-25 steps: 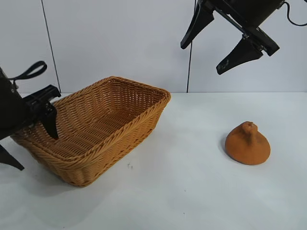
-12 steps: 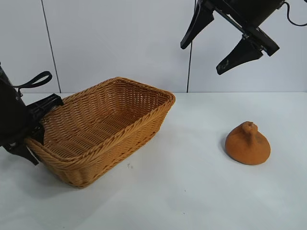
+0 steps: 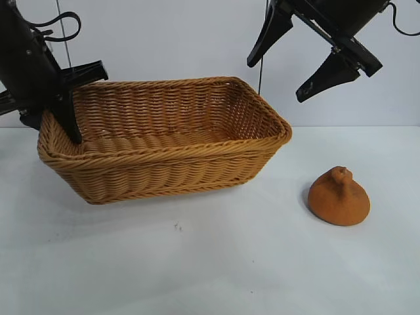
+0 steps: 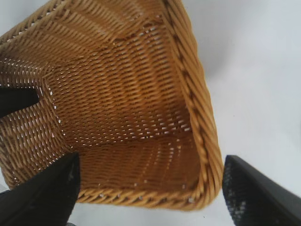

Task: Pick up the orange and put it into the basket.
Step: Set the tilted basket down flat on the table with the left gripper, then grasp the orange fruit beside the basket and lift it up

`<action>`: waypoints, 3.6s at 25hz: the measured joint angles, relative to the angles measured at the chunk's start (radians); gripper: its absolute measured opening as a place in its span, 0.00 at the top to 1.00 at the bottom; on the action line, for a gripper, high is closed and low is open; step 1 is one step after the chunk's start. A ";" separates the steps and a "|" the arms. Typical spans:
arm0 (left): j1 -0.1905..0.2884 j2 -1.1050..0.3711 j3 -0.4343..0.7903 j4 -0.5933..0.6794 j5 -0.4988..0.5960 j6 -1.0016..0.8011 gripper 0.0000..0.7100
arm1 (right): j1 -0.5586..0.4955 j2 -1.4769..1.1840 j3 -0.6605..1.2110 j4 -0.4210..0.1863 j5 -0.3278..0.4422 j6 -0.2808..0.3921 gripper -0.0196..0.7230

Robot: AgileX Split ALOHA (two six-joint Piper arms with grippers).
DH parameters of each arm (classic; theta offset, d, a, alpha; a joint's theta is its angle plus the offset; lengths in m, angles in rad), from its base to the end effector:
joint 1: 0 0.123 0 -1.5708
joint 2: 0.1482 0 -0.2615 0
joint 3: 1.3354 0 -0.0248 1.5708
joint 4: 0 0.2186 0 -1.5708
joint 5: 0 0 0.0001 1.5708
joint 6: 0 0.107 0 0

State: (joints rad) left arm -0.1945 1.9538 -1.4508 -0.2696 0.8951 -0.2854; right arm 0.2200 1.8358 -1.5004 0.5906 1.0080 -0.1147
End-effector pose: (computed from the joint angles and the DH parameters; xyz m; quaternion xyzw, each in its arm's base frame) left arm 0.3598 -0.0936 0.1822 -0.1143 0.9784 -0.1421 0.0974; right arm 0.3401 0.1277 0.2459 -0.0442 0.9508 0.2749 0.1356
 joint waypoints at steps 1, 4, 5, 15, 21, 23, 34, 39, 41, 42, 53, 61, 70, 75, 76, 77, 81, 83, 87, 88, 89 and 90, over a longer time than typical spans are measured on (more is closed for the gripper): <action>0.000 0.016 -0.022 0.000 0.027 0.028 0.87 | 0.000 0.000 0.000 0.000 0.001 0.000 0.21; -0.002 0.070 -0.085 0.000 0.096 0.080 0.87 | 0.000 0.000 0.000 0.000 0.002 0.000 0.21; -0.005 0.087 -0.102 0.000 0.112 0.091 0.87 | 0.000 0.000 0.000 0.000 0.002 0.000 0.21; -0.058 0.229 -0.168 -0.039 0.102 0.134 0.87 | 0.000 0.000 0.000 0.000 0.002 0.000 0.21; -0.058 0.259 -0.168 -0.049 0.085 0.136 0.87 | 0.000 0.000 0.000 0.001 0.005 0.000 0.21; -0.058 0.259 -0.168 -0.053 0.085 0.137 0.80 | 0.000 0.000 0.000 0.001 0.005 0.000 0.21; -0.058 0.204 -0.171 -0.036 0.143 0.141 0.14 | 0.000 0.000 0.000 0.001 0.010 0.000 0.21; -0.058 0.086 -0.223 0.117 0.201 0.143 0.13 | 0.000 0.000 0.000 0.001 0.012 0.000 0.21; -0.051 0.050 -0.249 0.193 0.225 0.145 0.13 | 0.000 0.000 0.000 0.001 0.013 0.000 0.21; -0.045 0.036 -0.262 0.232 0.238 0.146 0.13 | 0.000 0.000 0.000 0.001 0.013 0.000 0.21; 0.125 0.022 -0.302 0.376 0.317 0.230 0.13 | 0.000 0.000 0.000 0.000 0.014 0.000 0.21; 0.135 -0.105 -0.247 0.327 0.317 0.239 0.13 | 0.000 0.000 0.000 0.000 0.014 0.000 0.21; 0.135 -0.543 0.159 0.325 0.318 0.239 0.13 | 0.000 0.000 0.000 0.000 0.014 0.000 0.21; 0.135 -0.840 0.430 0.325 0.319 0.239 0.13 | 0.000 0.000 0.000 0.000 0.014 0.000 0.21; 0.135 -0.888 0.477 0.325 0.320 0.239 0.13 | 0.000 0.000 0.000 0.000 0.014 0.000 0.21; 0.135 -0.947 0.531 0.325 0.319 0.239 0.13 | 0.000 0.000 0.000 0.000 0.014 0.000 0.21; 0.135 -1.172 0.729 0.325 0.271 0.239 0.13 | 0.000 0.000 0.000 0.004 0.014 0.000 0.21; 0.135 -1.278 0.813 0.325 0.250 0.239 0.13 | 0.000 0.000 0.000 0.004 0.016 0.000 0.21; 0.135 -1.482 0.924 0.322 0.210 0.239 0.13 | 0.000 0.000 0.000 0.007 0.018 0.000 0.21; 0.135 -1.528 0.931 0.316 0.188 0.239 0.13 | 0.000 0.000 0.000 0.007 0.018 0.000 0.21; 0.135 -1.570 0.937 0.303 0.176 0.239 0.13 | 0.000 0.000 0.000 0.007 0.018 0.000 0.21; 0.135 -1.601 0.941 0.286 0.174 0.240 0.13 | 0.000 0.000 0.000 0.007 0.018 0.000 0.21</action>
State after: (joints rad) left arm -0.0592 0.3532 -0.5099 0.0165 1.0688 -0.0455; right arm 0.2200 1.8358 -1.5004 0.5978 1.0256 -0.1147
